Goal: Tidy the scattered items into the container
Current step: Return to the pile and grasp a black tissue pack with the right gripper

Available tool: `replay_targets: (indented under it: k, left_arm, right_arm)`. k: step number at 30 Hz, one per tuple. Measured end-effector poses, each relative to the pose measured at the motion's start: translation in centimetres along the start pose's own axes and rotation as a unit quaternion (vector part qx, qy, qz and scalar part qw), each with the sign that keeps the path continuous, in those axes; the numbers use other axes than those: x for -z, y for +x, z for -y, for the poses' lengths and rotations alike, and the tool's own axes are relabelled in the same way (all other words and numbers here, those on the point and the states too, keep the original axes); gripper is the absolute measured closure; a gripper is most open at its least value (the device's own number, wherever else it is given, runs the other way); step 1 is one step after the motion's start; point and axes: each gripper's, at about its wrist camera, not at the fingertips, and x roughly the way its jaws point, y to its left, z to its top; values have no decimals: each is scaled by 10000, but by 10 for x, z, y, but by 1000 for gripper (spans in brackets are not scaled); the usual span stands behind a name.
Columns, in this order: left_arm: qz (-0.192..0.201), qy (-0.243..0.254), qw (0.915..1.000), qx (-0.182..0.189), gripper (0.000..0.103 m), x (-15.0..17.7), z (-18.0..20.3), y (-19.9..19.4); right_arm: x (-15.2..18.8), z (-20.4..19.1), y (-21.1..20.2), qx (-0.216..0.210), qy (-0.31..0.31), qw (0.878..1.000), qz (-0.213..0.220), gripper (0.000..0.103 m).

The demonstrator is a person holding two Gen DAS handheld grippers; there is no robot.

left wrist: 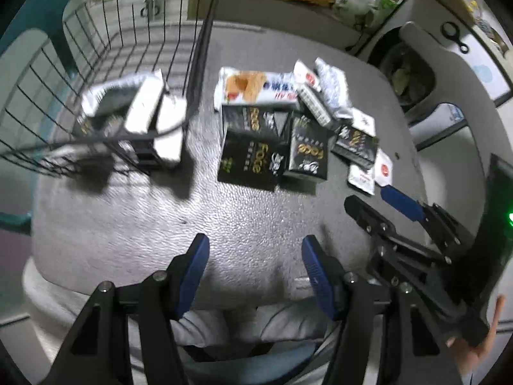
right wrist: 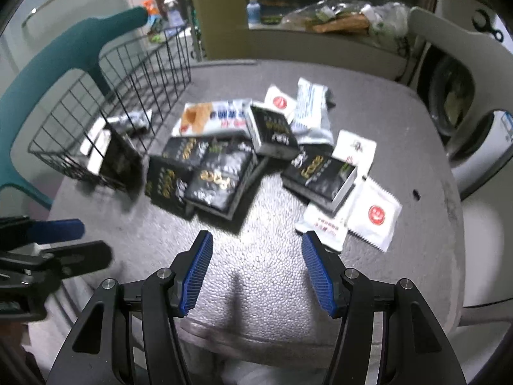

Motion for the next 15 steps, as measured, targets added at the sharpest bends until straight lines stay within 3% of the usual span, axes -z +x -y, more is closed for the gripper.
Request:
replay_targets:
  k: [7, 15]
  left_arm:
    - [50, -680, 9975, 205, 38, -9, -3, 24]
    - [307, -1541, 9871, 311, 38, -32, -16, 24]
  right_arm:
    - [8, 7, 18, -37, -113, 9999, -65, 45]
    - [-6, -7, 27, -170, -285, 9994, 114, 45]
